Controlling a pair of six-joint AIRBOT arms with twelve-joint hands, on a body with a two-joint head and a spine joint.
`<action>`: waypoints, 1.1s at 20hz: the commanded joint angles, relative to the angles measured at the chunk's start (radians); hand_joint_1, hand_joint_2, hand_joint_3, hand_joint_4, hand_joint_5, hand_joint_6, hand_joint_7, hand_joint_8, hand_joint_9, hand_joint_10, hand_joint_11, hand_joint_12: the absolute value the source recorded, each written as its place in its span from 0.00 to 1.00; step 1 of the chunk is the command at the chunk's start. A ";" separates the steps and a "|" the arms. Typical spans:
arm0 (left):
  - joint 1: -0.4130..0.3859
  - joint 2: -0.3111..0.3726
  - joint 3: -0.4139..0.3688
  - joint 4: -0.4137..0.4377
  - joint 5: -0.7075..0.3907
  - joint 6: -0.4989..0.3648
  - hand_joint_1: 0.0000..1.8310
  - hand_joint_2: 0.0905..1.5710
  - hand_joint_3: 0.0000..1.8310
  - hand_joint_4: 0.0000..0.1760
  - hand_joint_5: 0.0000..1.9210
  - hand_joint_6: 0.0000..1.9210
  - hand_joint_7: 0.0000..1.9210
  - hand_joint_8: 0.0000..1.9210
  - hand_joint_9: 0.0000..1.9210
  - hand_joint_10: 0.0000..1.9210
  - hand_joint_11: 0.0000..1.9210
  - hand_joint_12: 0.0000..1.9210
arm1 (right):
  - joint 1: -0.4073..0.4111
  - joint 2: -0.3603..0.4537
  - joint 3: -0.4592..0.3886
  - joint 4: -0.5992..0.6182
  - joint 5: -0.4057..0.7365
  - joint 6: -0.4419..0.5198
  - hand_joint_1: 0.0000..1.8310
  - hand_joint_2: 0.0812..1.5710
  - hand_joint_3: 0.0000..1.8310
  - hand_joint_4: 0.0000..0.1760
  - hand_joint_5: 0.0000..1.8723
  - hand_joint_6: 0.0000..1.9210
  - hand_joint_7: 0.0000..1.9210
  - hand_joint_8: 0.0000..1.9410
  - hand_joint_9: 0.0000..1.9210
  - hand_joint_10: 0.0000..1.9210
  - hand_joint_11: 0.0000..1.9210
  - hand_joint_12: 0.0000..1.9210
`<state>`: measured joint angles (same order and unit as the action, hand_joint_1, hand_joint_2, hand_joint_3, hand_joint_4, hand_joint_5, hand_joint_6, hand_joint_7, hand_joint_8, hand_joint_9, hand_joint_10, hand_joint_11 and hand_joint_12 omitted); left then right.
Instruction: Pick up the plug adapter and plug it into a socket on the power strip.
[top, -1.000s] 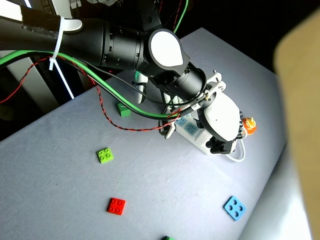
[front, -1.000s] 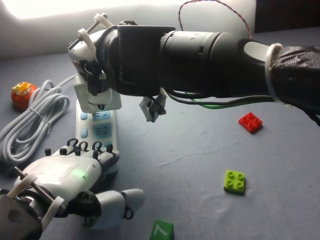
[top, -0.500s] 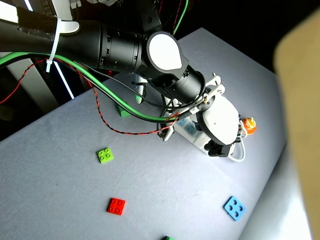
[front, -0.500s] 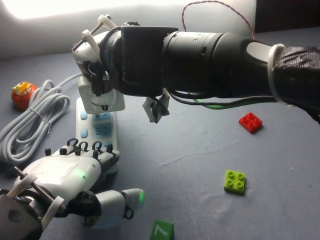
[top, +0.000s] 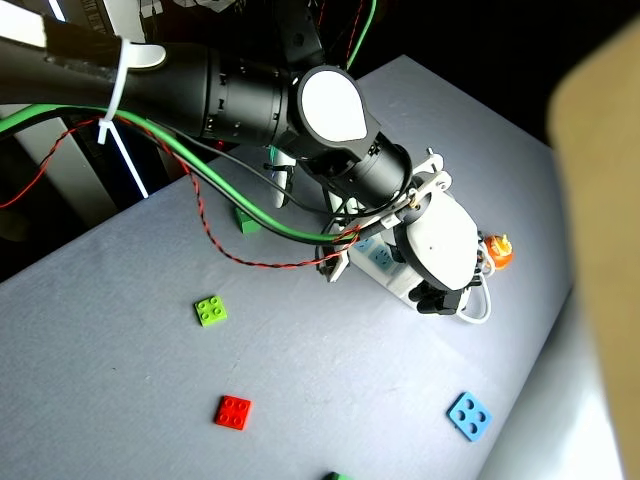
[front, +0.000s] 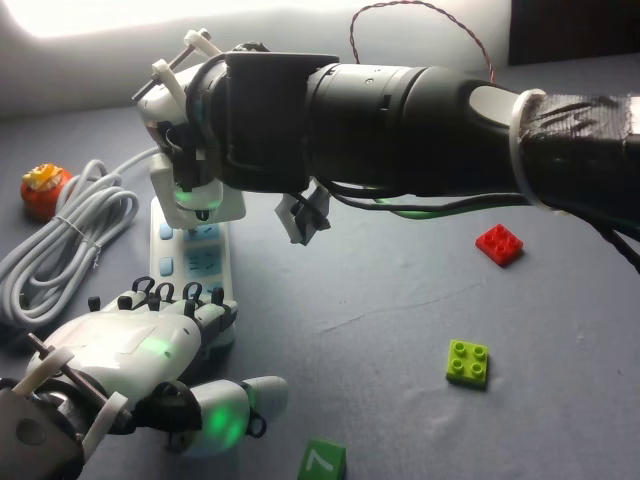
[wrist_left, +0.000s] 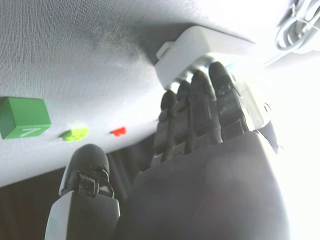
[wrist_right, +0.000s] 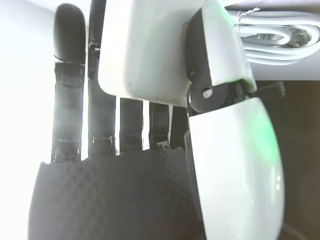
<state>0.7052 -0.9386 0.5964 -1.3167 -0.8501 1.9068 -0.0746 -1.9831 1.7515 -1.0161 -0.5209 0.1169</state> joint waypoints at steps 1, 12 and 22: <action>0.005 -0.004 0.000 -0.005 0.001 -0.005 0.00 0.78 0.00 0.00 0.09 0.00 0.14 0.00 0.14 0.00 0.00 0.24 | 0.017 -0.004 0.004 -0.050 0.040 -0.011 0.67 0.71 0.00 0.00 0.47 0.54 0.53 0.54 0.57 0.20 0.35 0.56; 0.004 -0.004 0.001 -0.005 0.001 -0.006 0.00 0.78 0.00 0.00 0.10 0.00 0.15 0.00 0.16 0.00 0.00 0.28 | -0.034 -0.047 0.030 -0.050 0.043 0.010 0.67 0.70 0.00 0.00 0.48 0.52 0.54 0.52 0.57 0.19 0.35 0.55; 0.002 -0.004 0.002 -0.005 -0.001 -0.007 0.00 0.79 0.00 0.00 0.10 0.00 0.15 0.00 0.15 0.00 0.00 0.27 | -0.066 -0.026 -0.018 -0.050 0.044 0.059 0.67 0.70 0.00 0.00 0.49 0.51 0.54 0.52 0.58 0.18 0.36 0.54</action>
<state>0.7040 -0.9386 0.5976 -1.3170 -0.8513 1.9060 -0.1097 -2.0003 1.7439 -1.0855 -0.5064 0.1726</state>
